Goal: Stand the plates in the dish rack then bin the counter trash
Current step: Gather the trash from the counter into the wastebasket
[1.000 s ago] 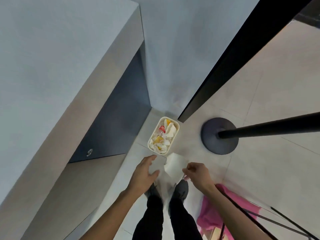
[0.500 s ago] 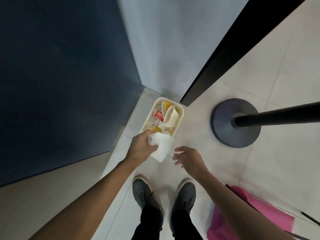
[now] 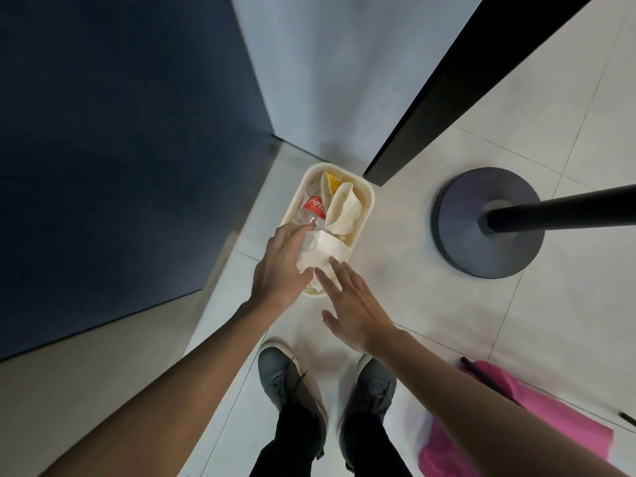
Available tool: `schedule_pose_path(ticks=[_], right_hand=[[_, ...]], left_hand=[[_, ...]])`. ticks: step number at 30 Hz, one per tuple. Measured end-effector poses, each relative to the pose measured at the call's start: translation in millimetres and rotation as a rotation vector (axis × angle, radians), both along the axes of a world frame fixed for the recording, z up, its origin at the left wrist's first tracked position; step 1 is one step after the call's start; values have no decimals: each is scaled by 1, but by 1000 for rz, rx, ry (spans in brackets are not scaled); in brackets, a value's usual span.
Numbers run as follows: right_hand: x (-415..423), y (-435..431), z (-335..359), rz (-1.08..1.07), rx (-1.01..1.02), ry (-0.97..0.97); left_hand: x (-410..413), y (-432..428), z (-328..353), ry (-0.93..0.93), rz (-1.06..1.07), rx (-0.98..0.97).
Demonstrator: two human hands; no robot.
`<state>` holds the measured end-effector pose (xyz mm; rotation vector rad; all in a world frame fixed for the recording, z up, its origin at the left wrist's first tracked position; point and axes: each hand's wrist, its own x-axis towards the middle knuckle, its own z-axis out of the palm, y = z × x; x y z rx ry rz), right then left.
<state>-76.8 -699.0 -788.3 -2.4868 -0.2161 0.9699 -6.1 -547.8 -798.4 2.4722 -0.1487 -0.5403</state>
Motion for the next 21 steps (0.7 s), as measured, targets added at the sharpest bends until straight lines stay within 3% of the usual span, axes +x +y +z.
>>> schedule_pose_path(ticks=[10, 21], right_hand=[[20, 13, -29, 160, -261, 15], [37, 20, -44, 190, -356, 78]], left_hand=[[-21, 46, -36, -241, -495, 248], [-31, 28, -59, -260, -526, 415]])
